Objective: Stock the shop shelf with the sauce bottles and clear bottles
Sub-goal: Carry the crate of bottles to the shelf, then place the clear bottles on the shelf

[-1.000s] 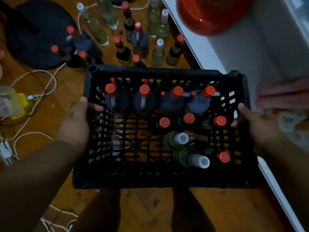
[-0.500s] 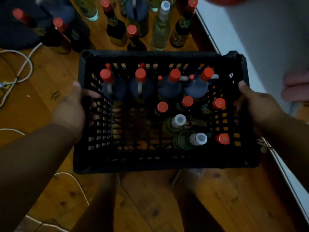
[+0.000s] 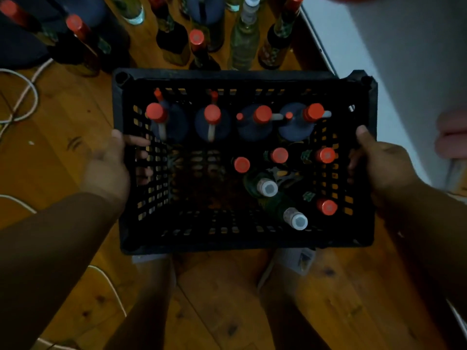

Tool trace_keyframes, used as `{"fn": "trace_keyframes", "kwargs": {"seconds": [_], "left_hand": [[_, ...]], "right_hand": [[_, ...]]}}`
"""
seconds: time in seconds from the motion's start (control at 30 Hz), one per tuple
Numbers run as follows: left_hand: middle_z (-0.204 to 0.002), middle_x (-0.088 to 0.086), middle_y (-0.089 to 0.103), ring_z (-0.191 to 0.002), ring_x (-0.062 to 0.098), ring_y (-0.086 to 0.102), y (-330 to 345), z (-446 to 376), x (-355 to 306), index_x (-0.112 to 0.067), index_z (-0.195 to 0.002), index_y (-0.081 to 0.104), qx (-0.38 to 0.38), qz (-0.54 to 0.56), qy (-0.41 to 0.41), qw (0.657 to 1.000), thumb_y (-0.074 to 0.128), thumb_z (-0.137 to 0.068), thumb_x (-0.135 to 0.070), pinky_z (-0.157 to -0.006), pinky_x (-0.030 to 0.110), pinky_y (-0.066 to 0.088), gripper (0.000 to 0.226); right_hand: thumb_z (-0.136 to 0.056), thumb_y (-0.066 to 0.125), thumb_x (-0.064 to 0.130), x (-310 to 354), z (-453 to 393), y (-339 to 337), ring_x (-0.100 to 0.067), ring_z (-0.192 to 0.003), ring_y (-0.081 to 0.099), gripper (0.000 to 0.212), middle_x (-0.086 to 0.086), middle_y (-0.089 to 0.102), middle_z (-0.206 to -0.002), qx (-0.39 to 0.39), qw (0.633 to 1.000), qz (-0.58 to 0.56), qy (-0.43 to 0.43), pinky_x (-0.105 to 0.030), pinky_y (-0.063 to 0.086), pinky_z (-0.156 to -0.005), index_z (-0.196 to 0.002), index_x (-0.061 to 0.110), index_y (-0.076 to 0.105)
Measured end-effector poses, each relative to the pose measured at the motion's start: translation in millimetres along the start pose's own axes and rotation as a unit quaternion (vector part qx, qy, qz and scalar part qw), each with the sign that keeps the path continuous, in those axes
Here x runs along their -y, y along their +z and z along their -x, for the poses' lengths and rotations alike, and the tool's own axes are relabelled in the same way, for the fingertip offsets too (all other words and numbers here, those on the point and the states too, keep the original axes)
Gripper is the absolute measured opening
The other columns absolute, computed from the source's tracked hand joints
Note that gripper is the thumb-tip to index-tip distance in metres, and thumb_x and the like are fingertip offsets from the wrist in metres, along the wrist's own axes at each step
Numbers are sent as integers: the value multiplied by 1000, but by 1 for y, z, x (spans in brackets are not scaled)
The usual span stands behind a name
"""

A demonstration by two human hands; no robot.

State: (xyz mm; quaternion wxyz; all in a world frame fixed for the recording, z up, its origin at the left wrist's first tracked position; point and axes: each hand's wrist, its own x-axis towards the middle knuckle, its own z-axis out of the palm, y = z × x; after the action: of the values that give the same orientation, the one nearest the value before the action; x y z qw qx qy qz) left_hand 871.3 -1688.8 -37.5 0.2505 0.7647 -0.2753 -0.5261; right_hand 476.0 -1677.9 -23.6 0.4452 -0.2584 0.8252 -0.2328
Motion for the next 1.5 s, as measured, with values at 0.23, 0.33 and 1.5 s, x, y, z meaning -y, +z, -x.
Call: {"fn": "trace_keyframes", "kwargs": {"seconds": [0.23, 0.33, 1.5], "left_hand": [[-83, -5, 56, -65, 5, 57, -6, 11, -6, -31, -97, 56, 27, -126, 47, 991, 27, -107, -29, -59, 22, 46, 31], [-100, 3, 58, -87, 21, 55, -7, 16, -8, -29, -108, 59, 34, -188, 13, 981, 36, -106, -31, -76, 30, 45, 23], [-109, 7, 59, -95, 31, 59, 148, 94, -49, -16, -121, 49, 222, -708, 253, 621, 46, -96, -16, -60, 37, 36, 25]], "right_hand": [[-90, 61, 53, 10, 5, -7, -28, -78, 61, 49, -13, 66, -81, 77, 996, 34, 32, -38, 51, -76, -80, 6, 67], [-88, 64, 53, 17, 15, -9, -21, -84, 66, 38, -5, 70, -89, 91, 992, 80, 40, -33, 53, -80, -86, 15, 71], [-100, 45, 11, 5, 95, 59, -32, -110, 59, 22, -13, 62, -120, 234, 805, 544, -37, -42, 51, -83, -113, 7, 63]]}}
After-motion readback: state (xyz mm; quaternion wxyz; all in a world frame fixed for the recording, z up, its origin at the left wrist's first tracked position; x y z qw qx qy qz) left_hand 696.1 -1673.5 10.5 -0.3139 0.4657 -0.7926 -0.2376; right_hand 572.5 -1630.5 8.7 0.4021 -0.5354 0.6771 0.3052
